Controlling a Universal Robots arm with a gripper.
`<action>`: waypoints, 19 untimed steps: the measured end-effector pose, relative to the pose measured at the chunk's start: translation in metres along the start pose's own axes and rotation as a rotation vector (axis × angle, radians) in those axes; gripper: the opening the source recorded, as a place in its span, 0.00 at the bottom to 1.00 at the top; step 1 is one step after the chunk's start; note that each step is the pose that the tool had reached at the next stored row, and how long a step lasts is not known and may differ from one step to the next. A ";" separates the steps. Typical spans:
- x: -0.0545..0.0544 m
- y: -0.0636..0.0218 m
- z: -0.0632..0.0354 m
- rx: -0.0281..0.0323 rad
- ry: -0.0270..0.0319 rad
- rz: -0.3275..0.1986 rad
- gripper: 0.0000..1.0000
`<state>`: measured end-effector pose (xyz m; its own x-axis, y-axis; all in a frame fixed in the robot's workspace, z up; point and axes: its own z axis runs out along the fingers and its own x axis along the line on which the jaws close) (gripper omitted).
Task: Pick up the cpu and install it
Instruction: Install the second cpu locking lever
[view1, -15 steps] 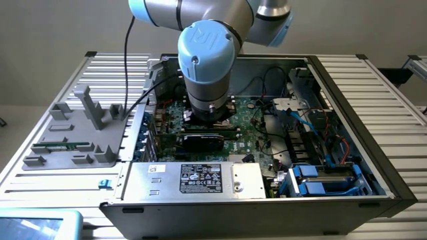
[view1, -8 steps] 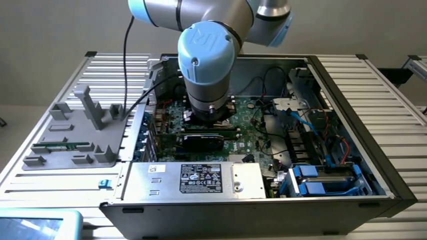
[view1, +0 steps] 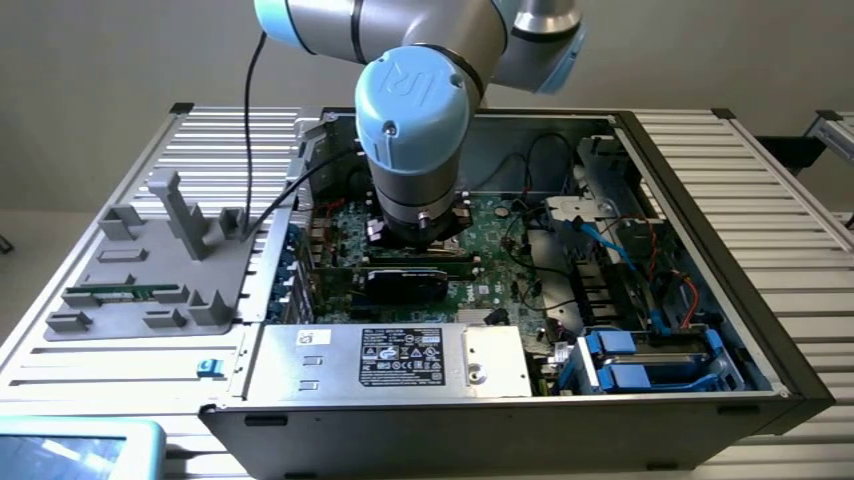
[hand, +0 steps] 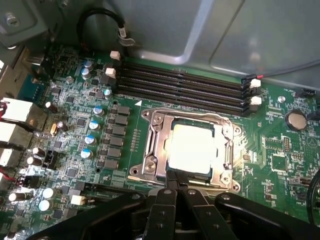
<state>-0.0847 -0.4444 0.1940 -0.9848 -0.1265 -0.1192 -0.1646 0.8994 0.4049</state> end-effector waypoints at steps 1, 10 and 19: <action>0.000 0.0000 0.0000 0.0000 0.0001 0.000 0.09; 0.000 -0.0029 0.0000 -0.0050 -0.0007 0.000 0.09; 0.001 -0.0065 -0.0010 -0.0130 -0.0020 0.001 0.09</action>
<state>-0.0847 -0.4508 0.1921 -0.9848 -0.1251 -0.1208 -0.1646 0.8940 0.4167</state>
